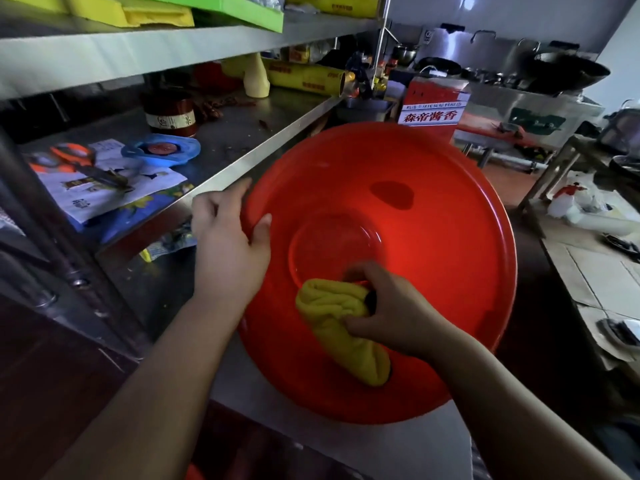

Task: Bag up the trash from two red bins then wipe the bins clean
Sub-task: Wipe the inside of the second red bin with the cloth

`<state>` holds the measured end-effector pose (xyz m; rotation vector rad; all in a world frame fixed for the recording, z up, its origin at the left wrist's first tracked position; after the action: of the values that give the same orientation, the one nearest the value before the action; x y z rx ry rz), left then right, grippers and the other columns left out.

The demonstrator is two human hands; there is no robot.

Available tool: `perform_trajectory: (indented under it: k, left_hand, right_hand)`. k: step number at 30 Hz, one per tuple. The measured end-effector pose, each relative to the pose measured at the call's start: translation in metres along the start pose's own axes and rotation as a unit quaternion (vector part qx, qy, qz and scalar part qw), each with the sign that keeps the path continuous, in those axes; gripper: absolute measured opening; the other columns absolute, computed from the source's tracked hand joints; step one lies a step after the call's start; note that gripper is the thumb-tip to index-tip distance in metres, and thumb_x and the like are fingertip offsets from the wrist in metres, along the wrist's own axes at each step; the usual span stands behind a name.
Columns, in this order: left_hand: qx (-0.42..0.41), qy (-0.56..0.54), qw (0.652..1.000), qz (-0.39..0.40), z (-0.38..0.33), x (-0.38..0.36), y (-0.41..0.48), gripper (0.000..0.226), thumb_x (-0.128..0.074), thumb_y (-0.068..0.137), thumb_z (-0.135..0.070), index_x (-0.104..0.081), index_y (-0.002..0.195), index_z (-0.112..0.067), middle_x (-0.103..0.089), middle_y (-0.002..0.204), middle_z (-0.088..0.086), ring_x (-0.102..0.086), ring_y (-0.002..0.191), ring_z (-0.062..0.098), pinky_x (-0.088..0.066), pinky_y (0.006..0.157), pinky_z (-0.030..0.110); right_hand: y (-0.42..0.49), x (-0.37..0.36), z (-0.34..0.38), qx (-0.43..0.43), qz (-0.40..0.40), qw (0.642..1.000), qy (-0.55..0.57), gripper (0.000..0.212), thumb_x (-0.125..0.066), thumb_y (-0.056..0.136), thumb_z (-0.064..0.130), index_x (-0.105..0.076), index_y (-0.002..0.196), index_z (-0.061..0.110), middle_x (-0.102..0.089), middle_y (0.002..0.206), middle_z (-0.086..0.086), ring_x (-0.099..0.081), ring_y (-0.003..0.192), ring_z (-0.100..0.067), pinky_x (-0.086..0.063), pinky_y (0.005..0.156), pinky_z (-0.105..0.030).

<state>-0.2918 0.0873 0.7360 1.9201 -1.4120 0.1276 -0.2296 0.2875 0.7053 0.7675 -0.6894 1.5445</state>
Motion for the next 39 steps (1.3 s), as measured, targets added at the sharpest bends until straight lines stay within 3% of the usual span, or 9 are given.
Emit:
perform_trajectory:
  k: [7, 10, 13, 17, 20, 25, 31, 34, 39]
  left_hand:
    - [0.052, 0.004, 0.999, -0.013, 0.007, 0.006, -0.025, 0.046, -0.059, 0.09, -0.029, -0.049, 0.135, -0.03, -0.041, 0.11, 0.001, -0.049, 0.107, 0.031, -0.04, 0.101, 0.044]
    - [0.057, 0.001, 0.998, -0.029, 0.008, 0.009, -0.032, 0.048, -0.059, 0.091, -0.029, -0.048, 0.137, -0.027, -0.038, 0.109, -0.001, -0.049, 0.104, 0.02, -0.037, 0.103, 0.027]
    - [0.084, -0.007, 0.996, -0.024, 0.002, 0.011, -0.035, 0.048, -0.059, 0.092, -0.029, -0.046, 0.138, -0.031, -0.028, 0.113, -0.001, -0.039, 0.093, 0.001, -0.024, 0.096, 0.001]
    - [0.114, -0.009, 0.993, 0.0, -0.01, 0.007, -0.034, 0.05, -0.053, 0.094, -0.034, -0.036, 0.141, -0.039, -0.023, 0.117, -0.005, -0.033, 0.102, 0.002, -0.021, 0.1, 0.012]
    - [0.093, 0.02, 0.995, 0.017, -0.02, 0.001, -0.029, 0.052, -0.051, 0.095, -0.035, -0.032, 0.143, -0.04, -0.032, 0.122, 0.0, -0.033, 0.098, 0.004, -0.023, 0.095, 0.013]
    - [0.09, 0.052, 0.994, 0.037, -0.037, -0.01, -0.015, 0.055, -0.05, 0.096, -0.037, -0.026, 0.145, -0.041, -0.04, 0.125, 0.009, -0.044, 0.106, 0.017, -0.031, 0.101, 0.027]
    - [0.066, 0.049, 0.995, 0.064, -0.051, -0.021, 0.009, 0.056, -0.054, 0.094, -0.036, -0.03, 0.145, -0.037, -0.04, 0.129, 0.01, -0.048, 0.108, 0.018, -0.034, 0.099, 0.027]
    - [0.045, 0.035, 0.996, 0.062, -0.053, -0.025, 0.019, 0.057, -0.058, 0.091, -0.037, -0.036, 0.143, -0.034, -0.044, 0.132, 0.008, -0.048, 0.119, 0.02, -0.034, 0.1, 0.026]
    - [0.041, -0.056, 0.996, 0.062, -0.051, -0.022, 0.03, 0.069, -0.064, 0.087, -0.037, -0.031, 0.146, -0.026, -0.037, 0.149, -0.002, -0.034, 0.135, 0.011, -0.026, 0.103, 0.017]
  right_hand:
    - [-0.016, -0.043, 0.004, 0.049, 0.145, 0.988, 0.002, 0.04, -0.075, 0.075, 0.029, -0.061, 0.112, 0.021, -0.067, 0.098, 0.003, -0.062, 0.085, -0.011, -0.05, 0.073, -0.027]
    - [-0.021, -0.052, -0.007, 0.066, 0.192, 0.978, -0.047, 0.056, -0.074, 0.076, 0.025, -0.052, 0.127, 0.021, -0.06, 0.119, 0.003, -0.055, 0.105, -0.012, -0.045, 0.089, -0.028]
    - [-0.027, -0.05, -0.019, 0.087, 0.161, 0.978, -0.098, 0.061, -0.066, 0.08, 0.026, -0.042, 0.136, 0.029, -0.057, 0.126, 0.001, -0.054, 0.115, -0.021, -0.046, 0.092, -0.037]
    - [-0.036, -0.042, -0.031, 0.13, 0.058, 0.966, -0.216, 0.084, -0.059, 0.088, 0.029, -0.003, 0.147, 0.045, -0.051, 0.123, -0.01, -0.053, 0.106, -0.032, -0.042, 0.079, -0.035]
    - [-0.05, -0.037, -0.029, 0.179, 0.0, 0.942, -0.284, 0.069, -0.066, 0.084, 0.019, -0.028, 0.134, 0.048, -0.052, 0.104, -0.011, -0.057, 0.083, -0.031, -0.04, 0.064, -0.036]
    - [-0.066, -0.026, -0.04, 0.164, 0.07, 0.928, -0.328, 0.04, -0.04, 0.096, 0.026, -0.041, 0.128, 0.049, -0.034, 0.132, -0.009, -0.036, 0.117, -0.031, -0.032, 0.093, -0.043]
    - [-0.071, -0.018, -0.031, 0.113, 0.13, 0.914, -0.367, 0.075, -0.053, 0.075, 0.072, -0.028, 0.139, 0.043, -0.025, 0.14, -0.01, -0.028, 0.124, -0.033, -0.03, 0.1, -0.051]
    - [-0.066, -0.031, -0.029, 0.109, 0.104, 0.898, -0.414, 0.077, -0.066, 0.073, 0.057, -0.03, 0.138, 0.036, -0.032, 0.136, -0.015, -0.037, 0.118, -0.037, -0.037, 0.092, -0.05]
    - [-0.052, -0.043, -0.026, 0.091, 0.032, 0.928, -0.361, 0.076, -0.077, 0.042, 0.063, -0.061, 0.108, 0.03, -0.058, 0.088, -0.011, -0.059, 0.066, -0.03, -0.046, 0.051, -0.035]
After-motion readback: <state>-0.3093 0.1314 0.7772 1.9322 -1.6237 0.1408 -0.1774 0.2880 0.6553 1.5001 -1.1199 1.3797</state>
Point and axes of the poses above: each hand's wrist, its own y-axis towards the middle knuckle, its own x-axis out of the back of the hand, z = x × y, the point moved 3 cm from there along y, towards the middle knuckle
